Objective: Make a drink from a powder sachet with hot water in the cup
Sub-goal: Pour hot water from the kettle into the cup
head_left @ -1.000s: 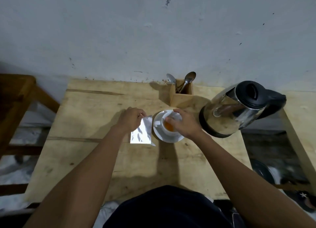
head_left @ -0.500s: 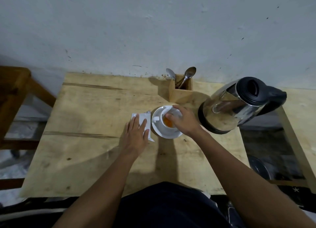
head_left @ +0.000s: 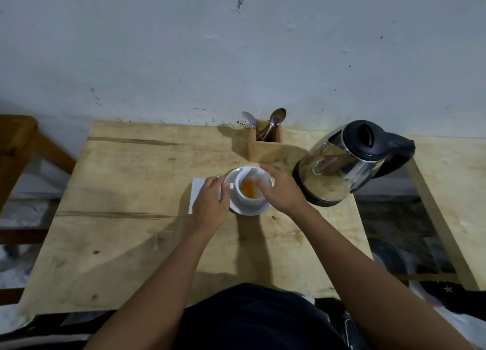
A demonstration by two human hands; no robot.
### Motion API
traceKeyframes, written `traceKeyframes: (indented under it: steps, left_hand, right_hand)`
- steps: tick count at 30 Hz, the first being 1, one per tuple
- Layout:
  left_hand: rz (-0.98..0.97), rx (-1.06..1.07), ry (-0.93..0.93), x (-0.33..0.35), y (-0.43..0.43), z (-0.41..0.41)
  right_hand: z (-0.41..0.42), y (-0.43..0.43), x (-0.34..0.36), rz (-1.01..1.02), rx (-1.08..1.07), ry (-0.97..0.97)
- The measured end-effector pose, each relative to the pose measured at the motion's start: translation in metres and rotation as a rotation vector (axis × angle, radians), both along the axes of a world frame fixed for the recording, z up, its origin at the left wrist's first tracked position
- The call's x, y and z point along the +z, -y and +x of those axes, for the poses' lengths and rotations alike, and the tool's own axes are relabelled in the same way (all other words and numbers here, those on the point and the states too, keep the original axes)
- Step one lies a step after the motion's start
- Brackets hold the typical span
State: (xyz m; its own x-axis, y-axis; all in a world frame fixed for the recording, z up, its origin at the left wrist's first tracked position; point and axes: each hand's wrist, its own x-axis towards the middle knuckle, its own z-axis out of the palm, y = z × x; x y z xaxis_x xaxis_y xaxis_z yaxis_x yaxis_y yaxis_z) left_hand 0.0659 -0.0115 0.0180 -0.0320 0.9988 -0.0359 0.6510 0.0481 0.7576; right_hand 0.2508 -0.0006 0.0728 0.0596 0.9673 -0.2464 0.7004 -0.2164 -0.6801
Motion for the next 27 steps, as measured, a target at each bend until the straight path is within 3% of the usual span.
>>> traceKeyframes:
  steps: [3,8,11,15,19,27]
  left_hand:
    - [-0.117,-0.034,0.124,0.004,-0.008,0.016]
    - [-0.105,0.006,0.128,0.008,-0.009,0.029]
    - [-0.109,0.062,0.124,0.007,-0.01,0.032]
    - [-0.113,0.138,0.122,0.005,-0.01,0.041]
    - [-0.139,0.169,0.089,0.003,-0.01,0.044]
    - [-0.171,0.271,0.073,0.01,-0.011,0.057]
  right_hand:
    - [0.016,0.012,0.024,0.168,0.012,0.063]
    - [0.064,0.026,0.079,0.585,-0.098,0.182]
    - [0.101,0.027,0.104,0.689,-0.227,0.211]
    - [0.152,0.019,0.112,0.546,-0.346,0.227]
    - [0.191,0.008,0.103,0.308,-0.327,0.237]
    - [0.228,0.0,0.104,0.279,-0.187,0.037]
